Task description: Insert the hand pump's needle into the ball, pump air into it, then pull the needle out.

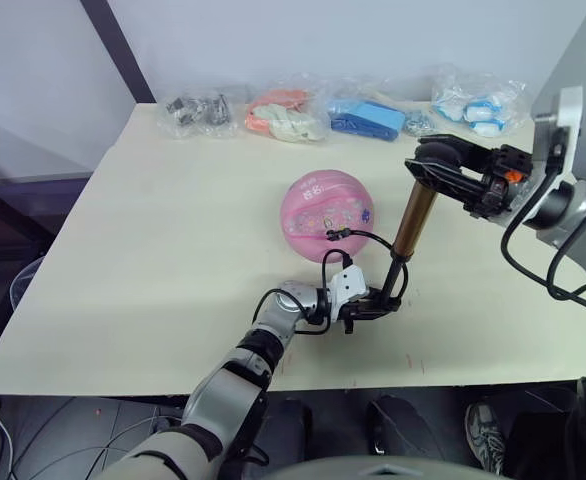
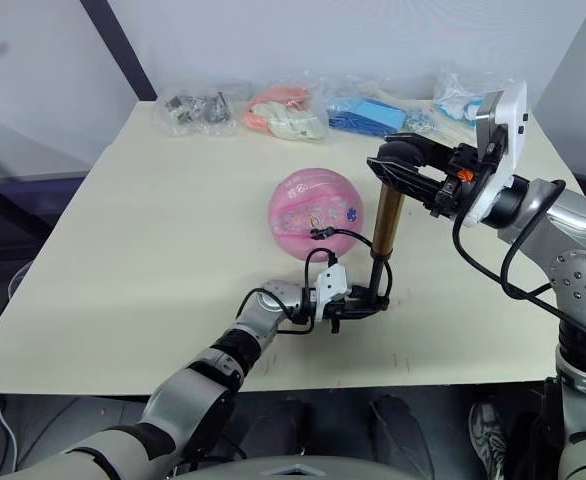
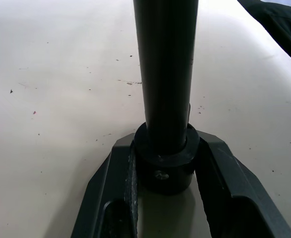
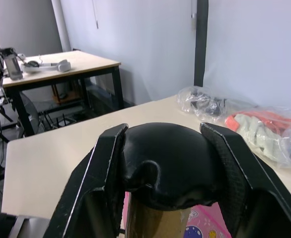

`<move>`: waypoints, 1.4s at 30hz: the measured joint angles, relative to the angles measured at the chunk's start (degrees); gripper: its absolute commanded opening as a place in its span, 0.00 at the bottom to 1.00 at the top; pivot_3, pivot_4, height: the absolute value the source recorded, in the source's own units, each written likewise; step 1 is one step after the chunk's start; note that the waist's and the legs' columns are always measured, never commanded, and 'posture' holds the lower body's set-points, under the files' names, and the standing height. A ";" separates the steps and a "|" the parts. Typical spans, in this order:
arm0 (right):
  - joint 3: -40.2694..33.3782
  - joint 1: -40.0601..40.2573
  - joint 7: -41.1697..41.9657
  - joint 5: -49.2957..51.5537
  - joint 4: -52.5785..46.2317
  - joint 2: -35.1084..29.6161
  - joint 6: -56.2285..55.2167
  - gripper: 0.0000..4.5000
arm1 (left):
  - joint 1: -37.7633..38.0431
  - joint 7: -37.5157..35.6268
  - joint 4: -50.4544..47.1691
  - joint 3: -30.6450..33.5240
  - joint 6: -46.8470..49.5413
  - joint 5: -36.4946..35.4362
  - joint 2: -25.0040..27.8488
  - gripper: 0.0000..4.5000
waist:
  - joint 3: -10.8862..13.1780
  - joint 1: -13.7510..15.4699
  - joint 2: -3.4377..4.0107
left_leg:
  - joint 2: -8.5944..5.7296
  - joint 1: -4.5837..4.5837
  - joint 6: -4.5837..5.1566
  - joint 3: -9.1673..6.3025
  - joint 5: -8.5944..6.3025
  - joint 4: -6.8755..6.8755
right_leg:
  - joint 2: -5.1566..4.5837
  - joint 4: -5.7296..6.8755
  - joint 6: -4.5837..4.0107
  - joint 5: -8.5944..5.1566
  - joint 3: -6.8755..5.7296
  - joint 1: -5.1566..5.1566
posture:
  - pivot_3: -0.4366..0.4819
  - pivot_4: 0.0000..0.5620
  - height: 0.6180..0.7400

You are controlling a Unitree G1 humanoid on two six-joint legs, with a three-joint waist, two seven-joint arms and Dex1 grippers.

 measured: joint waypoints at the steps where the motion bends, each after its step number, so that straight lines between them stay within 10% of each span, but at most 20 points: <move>1: 0.13 1.17 0.16 -0.59 -0.76 -0.16 -0.53 0.44 | 0.01 0.01 0.01 0.00 0.00 0.00 0.00 0.25 | -0.01 0.00 -0.01 | 0.00 0.00 0.00 0.00 0.00 0.00 | 0.00 -0.01 0.00 0.00 0.00 0.01 | 0.48 0.27 1.00; 32: 13.17 20.35 3.64 -19.76 2.78 7.69 -17.23 0.44 | 0.39 0.11 -0.05 -0.02 -0.01 0.25 0.15 0.25 | -0.30 -0.07 -0.08 | 0.01 0.11 0.00 0.01 0.00 -0.01 | 0.06 0.00 0.01 -0.01 0.01 0.09 | 0.48 0.27 1.00; 42: 10.95 15.32 6.18 -15.67 0.61 -0.78 -7.52 0.44 | 0.40 0.00 -0.20 -0.03 -0.04 0.26 -0.01 0.25 | -0.25 0.02 -0.01 | 0.00 0.04 0.00 -0.03 0.00 -0.01 | 0.05 -0.04 0.00 -0.01 -0.02 0.06 | 0.48 0.27 1.00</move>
